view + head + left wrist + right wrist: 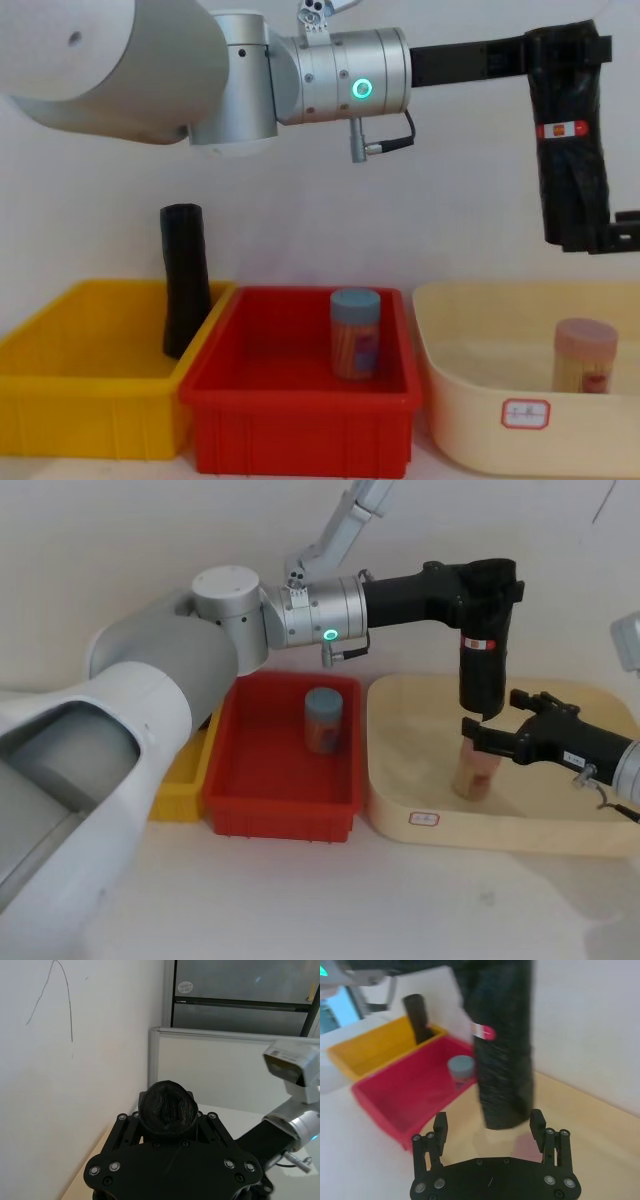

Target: Pick up the garbage bag with the one hand and transfer it to the other hand.

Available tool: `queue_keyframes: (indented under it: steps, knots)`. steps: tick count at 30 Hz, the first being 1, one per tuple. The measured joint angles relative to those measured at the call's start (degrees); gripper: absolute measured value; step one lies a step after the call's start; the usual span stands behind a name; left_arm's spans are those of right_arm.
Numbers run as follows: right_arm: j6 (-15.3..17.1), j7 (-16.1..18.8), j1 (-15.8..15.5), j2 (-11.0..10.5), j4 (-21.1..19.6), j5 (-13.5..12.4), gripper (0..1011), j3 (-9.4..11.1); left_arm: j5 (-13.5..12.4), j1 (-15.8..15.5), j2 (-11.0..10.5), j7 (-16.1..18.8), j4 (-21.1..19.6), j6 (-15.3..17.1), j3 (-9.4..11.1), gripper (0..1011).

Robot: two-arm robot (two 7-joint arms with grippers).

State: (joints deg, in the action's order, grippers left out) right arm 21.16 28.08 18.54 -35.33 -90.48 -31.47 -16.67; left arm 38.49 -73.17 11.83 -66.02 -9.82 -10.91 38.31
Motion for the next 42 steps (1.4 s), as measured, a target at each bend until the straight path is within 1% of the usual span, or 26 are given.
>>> queue_keyframes:
  steps: [2, 8, 14, 20, 25, 28, 30, 35, 42]
  knots:
    - [0.09, 1.59, 0.40, -0.53, -0.41, -0.27, 1000, -0.49, 0.03, -0.09, 0.10, -0.08, 0.21, -0.06, 0.04, 371]
    - [0.19, 4.44, 1.58, -1.45, -0.86, -0.84, 999, -1.53, 0.15, -0.36, 0.34, -0.31, 0.82, -0.21, 0.16, 371]
    - [0.56, 4.63, 2.28, -1.33, -0.86, -1.13, 999, -1.98, 0.21, -0.50, 0.47, -0.40, 1.13, -0.31, 0.23, 371]
    - [1.07, 2.70, 2.86, -0.25, -0.11, -1.28, 1000, -2.09, 0.24, -0.58, 0.56, -0.48, 1.37, -0.35, 0.27, 371]
    - [1.88, -0.35, 3.54, 1.39, 1.40, -1.43, 999, -1.98, 0.27, -0.63, 0.61, -0.55, 1.47, -0.37, 0.30, 371]
    - [2.18, -1.33, 3.73, 1.83, 1.92, -1.51, 999, -1.89, 0.28, -0.64, 0.62, -0.56, 1.50, -0.38, 0.31, 371]
    - [2.72, -2.95, 4.17, 2.82, 3.15, -1.71, 999, -1.73, 0.30, -0.66, 0.63, -0.58, 1.55, -0.39, 0.33, 371]
    - [3.54, -5.30, 5.15, 4.59, 5.59, -2.33, 1000, -1.45, 0.30, -0.68, 0.66, -0.62, 1.59, -0.43, 0.33, 371]
    - [3.89, -6.45, 5.90, 5.79, 7.23, -2.96, 1000, -1.42, 0.30, -0.72, 0.68, -0.62, 1.63, -0.43, 0.33, 371]
